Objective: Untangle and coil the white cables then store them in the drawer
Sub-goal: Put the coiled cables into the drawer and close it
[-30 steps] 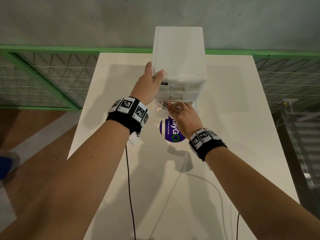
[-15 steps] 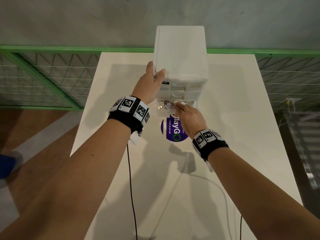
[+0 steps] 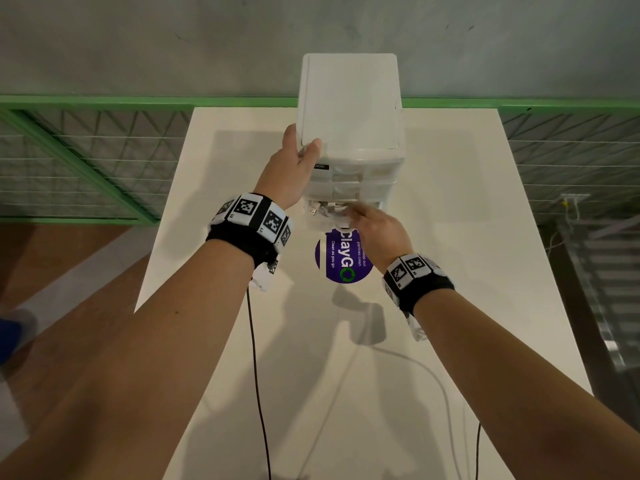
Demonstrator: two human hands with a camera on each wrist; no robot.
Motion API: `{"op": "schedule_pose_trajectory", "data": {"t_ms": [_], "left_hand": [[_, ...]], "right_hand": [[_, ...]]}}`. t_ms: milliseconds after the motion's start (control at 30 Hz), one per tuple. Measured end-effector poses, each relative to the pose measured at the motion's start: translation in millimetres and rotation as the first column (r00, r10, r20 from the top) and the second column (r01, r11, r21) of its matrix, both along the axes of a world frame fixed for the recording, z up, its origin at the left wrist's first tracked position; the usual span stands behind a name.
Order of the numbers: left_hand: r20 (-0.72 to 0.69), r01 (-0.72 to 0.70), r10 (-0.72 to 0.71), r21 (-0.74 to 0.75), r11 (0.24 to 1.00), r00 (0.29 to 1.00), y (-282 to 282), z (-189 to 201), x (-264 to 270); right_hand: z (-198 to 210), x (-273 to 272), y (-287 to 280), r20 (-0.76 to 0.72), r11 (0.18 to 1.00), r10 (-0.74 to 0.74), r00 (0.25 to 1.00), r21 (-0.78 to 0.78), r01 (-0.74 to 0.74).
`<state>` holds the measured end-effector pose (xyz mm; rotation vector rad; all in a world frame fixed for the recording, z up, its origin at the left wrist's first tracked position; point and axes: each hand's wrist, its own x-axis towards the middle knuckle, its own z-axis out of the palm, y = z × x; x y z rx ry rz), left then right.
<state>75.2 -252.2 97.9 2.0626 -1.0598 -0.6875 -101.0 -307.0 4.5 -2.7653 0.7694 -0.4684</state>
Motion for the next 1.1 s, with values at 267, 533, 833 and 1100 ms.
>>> {"op": "schedule_pose_trajectory", "data": {"t_ms": [267,533,833,1100], "left_hand": [[-0.031,-0.006,0.006,0.007,1.000,1.000,1.5,2.4,-1.2],[-0.053,-0.009,0.009,0.011,1.000,0.999,1.0,1.6,-1.3],[-0.017,0.006,-0.006,-0.010,1.000,1.000,0.8,2.6,-2.3],[-0.081,0.028,-0.032,-0.042,0.999,0.996,5.5,3.6,-2.5]], "right_hand": [[11.0,5.9,-8.6,0.078,0.763,-0.626,0.776,0.266,0.589],[0.9,15.6,-17.3,-0.097,0.438,-0.680,0.727,0.742,0.508],[-15.1,21.2,-22.4,-0.035,0.502,-0.692,0.721,0.694,0.516],[-13.2,16.2,-20.4,-0.048,0.510,-0.665,0.745,0.700,0.500]]}}
